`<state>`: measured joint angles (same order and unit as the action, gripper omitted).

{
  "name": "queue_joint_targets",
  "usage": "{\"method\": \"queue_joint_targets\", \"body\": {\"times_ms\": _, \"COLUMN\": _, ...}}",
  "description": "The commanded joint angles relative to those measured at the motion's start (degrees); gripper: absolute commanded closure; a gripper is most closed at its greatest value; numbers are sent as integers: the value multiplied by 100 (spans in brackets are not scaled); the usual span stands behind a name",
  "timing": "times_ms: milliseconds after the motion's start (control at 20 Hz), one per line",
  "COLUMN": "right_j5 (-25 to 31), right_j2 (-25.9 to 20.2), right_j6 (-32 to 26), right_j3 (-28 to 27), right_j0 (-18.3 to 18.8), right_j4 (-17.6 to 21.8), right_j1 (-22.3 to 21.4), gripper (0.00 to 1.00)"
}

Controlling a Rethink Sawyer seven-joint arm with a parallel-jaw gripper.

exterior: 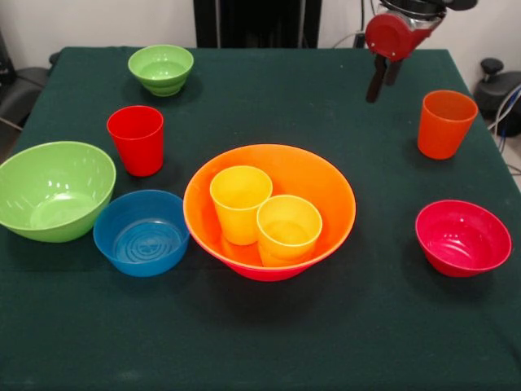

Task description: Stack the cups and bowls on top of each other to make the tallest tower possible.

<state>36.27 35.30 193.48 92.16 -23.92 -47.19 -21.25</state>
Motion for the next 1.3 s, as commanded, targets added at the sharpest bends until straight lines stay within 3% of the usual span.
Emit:
{"method": "queue_joint_targets", "body": {"times_ms": 50, "right_j5": 79, "right_j2": -567, "right_j6": 1571, "right_j3": -333, "right_j0": -82, "right_j4": -236, "right_j1": 333, "gripper": 0}}
{"method": "queue_joint_targets", "body": {"times_ms": 650, "right_j5": 247, "right_j2": -469, "right_j6": 1735, "right_j3": -297, "right_j0": -259, "right_j4": -370, "right_j1": 227, "gripper": 0}}
{"method": "queue_joint_targets", "body": {"times_ms": 900, "right_j5": 128, "right_j2": -497, "right_j6": 1711, "right_j3": -337, "right_j0": -257, "right_j4": -448, "right_j1": 345, "gripper": 0}}
{"method": "queue_joint_targets", "body": {"times_ms": 1300, "right_j5": 230, "right_j2": -451, "right_j6": 2156, "right_j3": -737, "right_j0": -367, "right_j4": -520, "right_j1": 622, "gripper": 0}}
